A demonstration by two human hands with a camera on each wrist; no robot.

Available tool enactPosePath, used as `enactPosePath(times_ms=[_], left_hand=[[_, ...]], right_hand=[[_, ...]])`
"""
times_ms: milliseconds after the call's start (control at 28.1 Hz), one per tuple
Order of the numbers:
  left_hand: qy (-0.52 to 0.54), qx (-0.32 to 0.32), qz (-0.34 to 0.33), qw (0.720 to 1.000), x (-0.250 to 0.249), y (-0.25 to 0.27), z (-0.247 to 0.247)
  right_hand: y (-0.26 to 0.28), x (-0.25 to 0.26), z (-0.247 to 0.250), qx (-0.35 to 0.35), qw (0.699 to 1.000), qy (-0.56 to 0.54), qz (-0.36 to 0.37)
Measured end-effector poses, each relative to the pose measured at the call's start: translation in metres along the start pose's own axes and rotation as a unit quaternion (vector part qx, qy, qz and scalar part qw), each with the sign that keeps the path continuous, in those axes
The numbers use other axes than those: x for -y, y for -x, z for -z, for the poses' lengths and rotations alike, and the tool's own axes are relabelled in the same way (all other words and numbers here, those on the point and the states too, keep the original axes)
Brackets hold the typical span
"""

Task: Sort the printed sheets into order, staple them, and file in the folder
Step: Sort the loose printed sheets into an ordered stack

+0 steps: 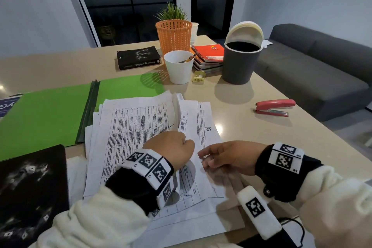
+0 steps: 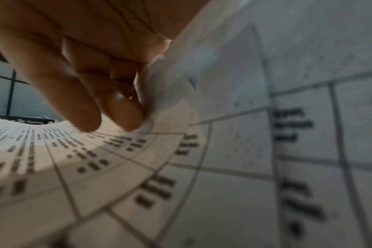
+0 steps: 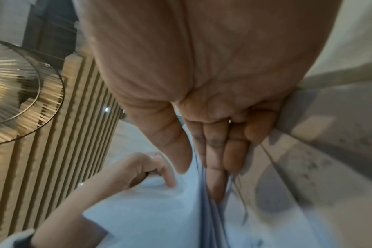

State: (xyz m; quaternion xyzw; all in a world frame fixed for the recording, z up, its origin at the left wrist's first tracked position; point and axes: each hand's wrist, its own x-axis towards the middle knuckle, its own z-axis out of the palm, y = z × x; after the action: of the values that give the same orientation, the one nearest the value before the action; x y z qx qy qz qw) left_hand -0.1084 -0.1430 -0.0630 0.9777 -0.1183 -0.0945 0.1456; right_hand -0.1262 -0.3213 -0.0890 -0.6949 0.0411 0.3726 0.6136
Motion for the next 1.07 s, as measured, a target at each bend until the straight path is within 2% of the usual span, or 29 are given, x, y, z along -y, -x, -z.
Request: enactPosePath(times_ms=[143,249,321,606,784,891,1069], left_hand=[[-0.008,0.012,0.007,1.0,0.0,0.002,0.0],[-0.004,0.022,0.009,1.0,0.0,0.002,0.001],[0.004,0.029,0.009,1.0,0.001,0.0,0.001],[0.007,0.058,0.012,0.998,0.008,0.001,0.008],[-0.003,0.072,0.003,0.997,0.006,0.002,0.007],[-0.013,0.079,0.014,0.997,0.007,0.0,0.005],[0.021,0.123,-0.011,0.992,0.017,0.006,0.017]], right_hand=[[0.002,-0.002,-0.007,0.042,0.996,0.076,0.013],[0.004,0.0,-0.011,0.02,0.988,0.149,0.031],[0.006,0.001,-0.01,0.016,0.987,0.161,0.025],[0.008,0.002,-0.006,0.046,0.995,0.084,0.023],[0.007,0.0,-0.006,0.03,0.999,0.028,0.016],[0.006,0.001,-0.007,0.028,0.999,0.022,0.012],[0.007,0.003,-0.008,0.023,0.999,0.034,0.005]])
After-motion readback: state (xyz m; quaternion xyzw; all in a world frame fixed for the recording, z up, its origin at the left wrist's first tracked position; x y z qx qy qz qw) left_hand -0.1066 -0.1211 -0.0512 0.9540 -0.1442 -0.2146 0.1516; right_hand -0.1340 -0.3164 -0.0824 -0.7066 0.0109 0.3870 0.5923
